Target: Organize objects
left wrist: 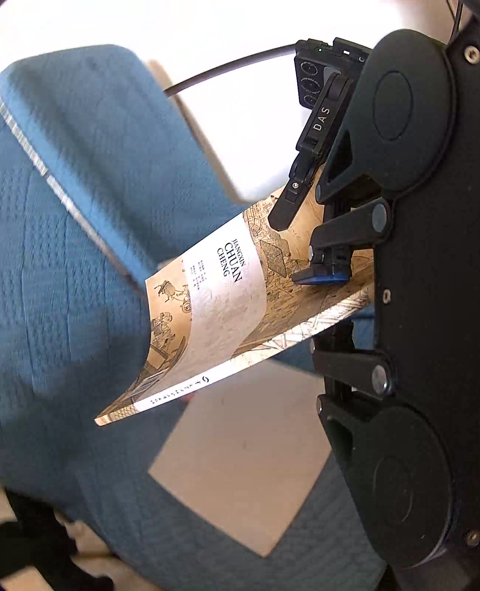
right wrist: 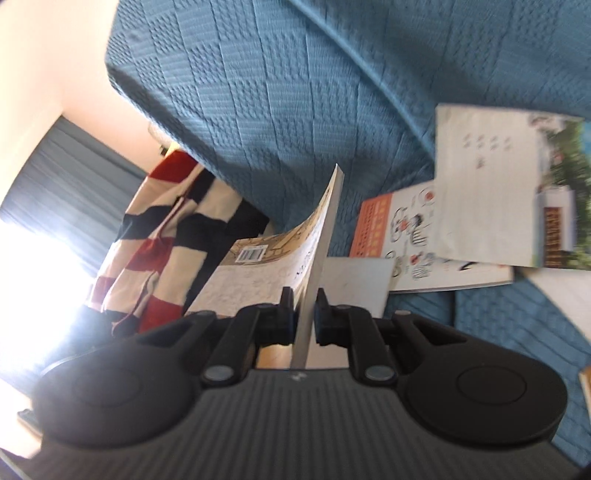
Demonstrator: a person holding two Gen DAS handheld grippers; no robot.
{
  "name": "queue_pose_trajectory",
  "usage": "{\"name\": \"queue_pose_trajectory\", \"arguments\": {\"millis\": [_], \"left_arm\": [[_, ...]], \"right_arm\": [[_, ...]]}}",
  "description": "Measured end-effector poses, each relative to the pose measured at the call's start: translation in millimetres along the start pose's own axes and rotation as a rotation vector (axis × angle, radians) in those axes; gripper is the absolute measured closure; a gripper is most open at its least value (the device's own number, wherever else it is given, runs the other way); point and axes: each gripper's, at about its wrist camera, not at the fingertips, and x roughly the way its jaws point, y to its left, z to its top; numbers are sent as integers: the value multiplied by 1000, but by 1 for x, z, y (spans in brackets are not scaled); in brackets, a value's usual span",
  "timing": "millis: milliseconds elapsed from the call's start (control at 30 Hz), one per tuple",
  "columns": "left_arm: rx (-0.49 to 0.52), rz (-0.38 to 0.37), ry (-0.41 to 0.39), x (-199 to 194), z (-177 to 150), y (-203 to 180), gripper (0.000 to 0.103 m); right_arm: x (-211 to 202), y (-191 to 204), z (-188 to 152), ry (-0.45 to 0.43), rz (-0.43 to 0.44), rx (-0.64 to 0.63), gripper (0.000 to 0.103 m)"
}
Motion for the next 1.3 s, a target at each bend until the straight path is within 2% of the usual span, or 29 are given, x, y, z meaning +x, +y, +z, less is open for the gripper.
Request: {"name": "queue_pose_trajectory", "arguments": {"millis": [300, 600, 733, 1000, 1167, 1300], "left_arm": [[97, -35, 18, -6, -14, -60, 88], [169, -34, 60, 4, -36, -89, 87], [169, -12, 98, 19, -56, -81, 86], [138, 39, 199, 55, -98, -47, 86], [130, 77, 220, 74, -106, -29, 87], [109, 80, 217, 83, -102, -19, 87]], "right_arm": [[-74, 20, -15, -127, -70, -40, 89], [-118, 22, -40, -206, -141, -32, 89], [-122, 10, -60, -207, -177, -9, 89], [-116, -29, -106, -154, -226, 91, 89], [-100, -51, -125, -111, -247, 143, 89], [-88, -59, -129, -111, -265, 131, 89]]}}
